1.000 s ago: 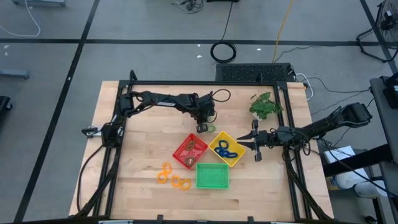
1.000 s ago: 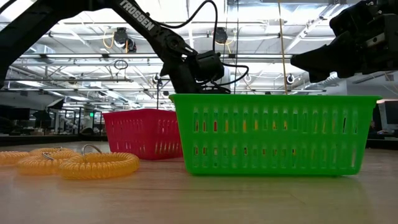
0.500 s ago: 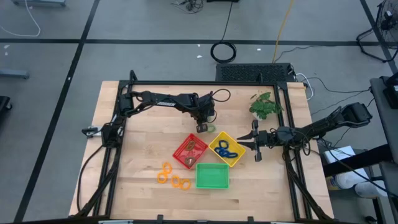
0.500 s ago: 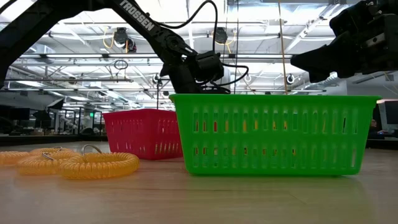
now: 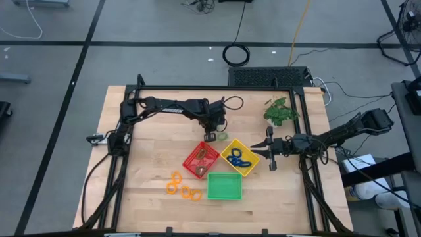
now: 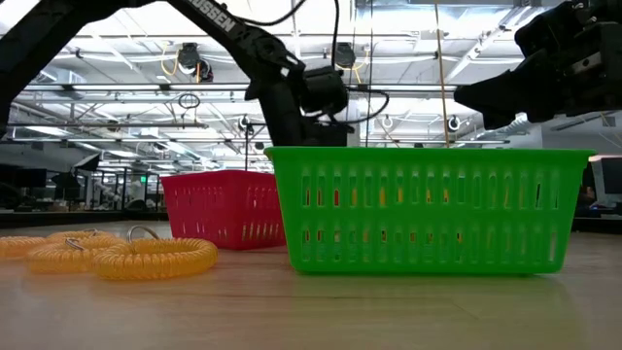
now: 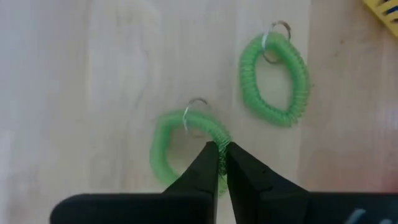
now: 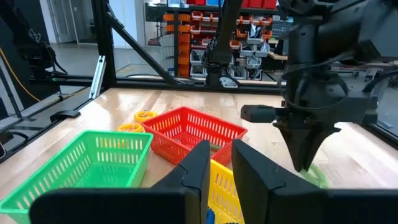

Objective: Sort spring keychains
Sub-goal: Put the green spring keychain into the red bin

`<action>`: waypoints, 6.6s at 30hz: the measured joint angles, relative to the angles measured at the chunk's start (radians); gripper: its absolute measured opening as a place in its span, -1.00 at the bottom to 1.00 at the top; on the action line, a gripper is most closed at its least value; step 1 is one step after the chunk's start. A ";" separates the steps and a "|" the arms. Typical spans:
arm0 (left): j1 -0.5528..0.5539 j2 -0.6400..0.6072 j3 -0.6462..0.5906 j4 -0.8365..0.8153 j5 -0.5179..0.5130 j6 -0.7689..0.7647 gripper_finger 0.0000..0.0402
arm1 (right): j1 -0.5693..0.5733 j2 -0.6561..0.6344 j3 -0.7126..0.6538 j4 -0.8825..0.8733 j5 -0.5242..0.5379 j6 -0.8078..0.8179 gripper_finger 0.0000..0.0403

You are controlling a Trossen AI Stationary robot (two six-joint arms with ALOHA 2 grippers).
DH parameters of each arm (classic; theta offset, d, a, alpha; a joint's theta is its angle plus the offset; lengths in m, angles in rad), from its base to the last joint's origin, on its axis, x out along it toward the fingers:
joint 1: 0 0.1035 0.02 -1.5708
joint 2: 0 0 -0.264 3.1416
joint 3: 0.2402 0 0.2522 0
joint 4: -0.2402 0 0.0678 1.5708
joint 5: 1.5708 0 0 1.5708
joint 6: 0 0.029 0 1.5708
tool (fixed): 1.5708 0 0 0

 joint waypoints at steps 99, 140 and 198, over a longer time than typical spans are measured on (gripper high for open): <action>-0.517 -0.335 -0.237 -0.177 -0.127 -0.492 -0.73 | 0.000 0.000 0.000 0.000 0.000 0.000 -0.72; -0.389 -0.873 -0.619 0.385 -0.114 -0.150 -0.30 | 0.000 -0.002 0.000 0.079 -0.001 0.002 -0.72; -0.248 -1.182 -0.944 0.688 -0.153 -0.207 -0.30 | -0.440 1.018 1.200 -1.379 -0.154 0.105 -0.13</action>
